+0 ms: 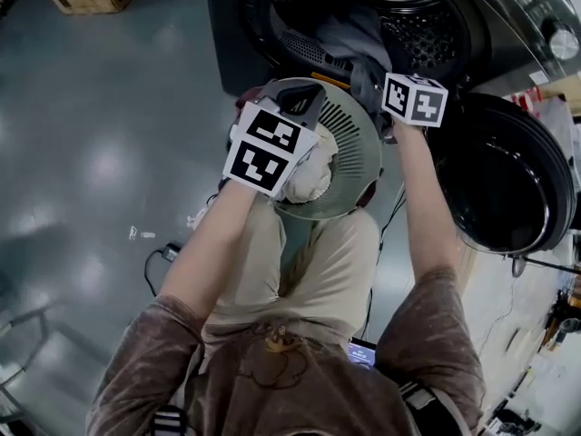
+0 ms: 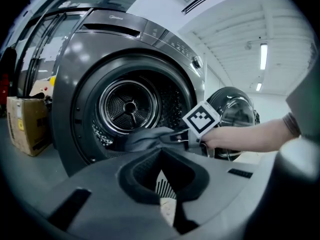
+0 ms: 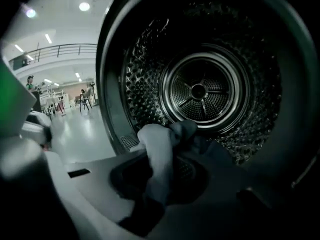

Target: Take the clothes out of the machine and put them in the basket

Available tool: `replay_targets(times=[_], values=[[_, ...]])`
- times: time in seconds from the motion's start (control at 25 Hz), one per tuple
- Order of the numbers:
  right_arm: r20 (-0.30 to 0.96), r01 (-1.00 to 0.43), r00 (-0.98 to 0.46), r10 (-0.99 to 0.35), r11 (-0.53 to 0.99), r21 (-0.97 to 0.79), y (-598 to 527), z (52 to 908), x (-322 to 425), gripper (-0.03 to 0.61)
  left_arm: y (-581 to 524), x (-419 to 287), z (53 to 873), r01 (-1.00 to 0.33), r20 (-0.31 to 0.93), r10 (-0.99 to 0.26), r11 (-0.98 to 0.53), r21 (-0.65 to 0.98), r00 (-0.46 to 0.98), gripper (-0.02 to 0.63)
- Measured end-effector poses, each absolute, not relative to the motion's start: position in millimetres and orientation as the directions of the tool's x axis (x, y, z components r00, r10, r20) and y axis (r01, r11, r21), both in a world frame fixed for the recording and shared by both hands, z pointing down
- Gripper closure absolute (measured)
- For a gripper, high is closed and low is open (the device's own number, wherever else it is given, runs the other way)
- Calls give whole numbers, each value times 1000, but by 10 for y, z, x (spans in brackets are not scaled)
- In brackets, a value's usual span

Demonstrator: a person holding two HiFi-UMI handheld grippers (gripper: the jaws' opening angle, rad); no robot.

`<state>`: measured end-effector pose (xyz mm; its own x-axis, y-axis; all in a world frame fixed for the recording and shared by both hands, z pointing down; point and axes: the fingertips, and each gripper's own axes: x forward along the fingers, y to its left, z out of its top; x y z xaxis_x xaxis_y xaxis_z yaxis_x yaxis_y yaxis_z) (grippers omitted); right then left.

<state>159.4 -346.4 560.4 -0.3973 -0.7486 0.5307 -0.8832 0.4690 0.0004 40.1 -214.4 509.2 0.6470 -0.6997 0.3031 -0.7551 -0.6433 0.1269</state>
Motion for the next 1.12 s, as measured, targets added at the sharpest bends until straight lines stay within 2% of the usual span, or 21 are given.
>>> replay_targets(times=[0.36, 0.88, 0.96, 1.04, 1.12], values=[[483, -849, -464, -743, 528, -3, -2368, 5568, 1574, 522, -2124, 402, 5062, -773, 299, -721, -624, 110, 625, 611], [555, -753, -580, -596, 652, -87, -1066, 6034, 999, 517, -2065, 487, 4992, -773, 282, -729, -627, 91, 624, 611], [548, -777, -560, -622, 623, -86, -1093, 6041, 1050, 484, -2054, 494, 4991, -772, 283, -727, -629, 89, 625, 611], [544, -799, -542, -640, 594, -97, -1167, 6019, 1129, 387, -2042, 502, 4990, -771, 284, -725, -631, 88, 627, 611], [540, -807, -531, -653, 584, -87, -1229, 5949, 1180, 331, -2039, 500, 4987, -769, 285, -725, -633, 85, 628, 611]])
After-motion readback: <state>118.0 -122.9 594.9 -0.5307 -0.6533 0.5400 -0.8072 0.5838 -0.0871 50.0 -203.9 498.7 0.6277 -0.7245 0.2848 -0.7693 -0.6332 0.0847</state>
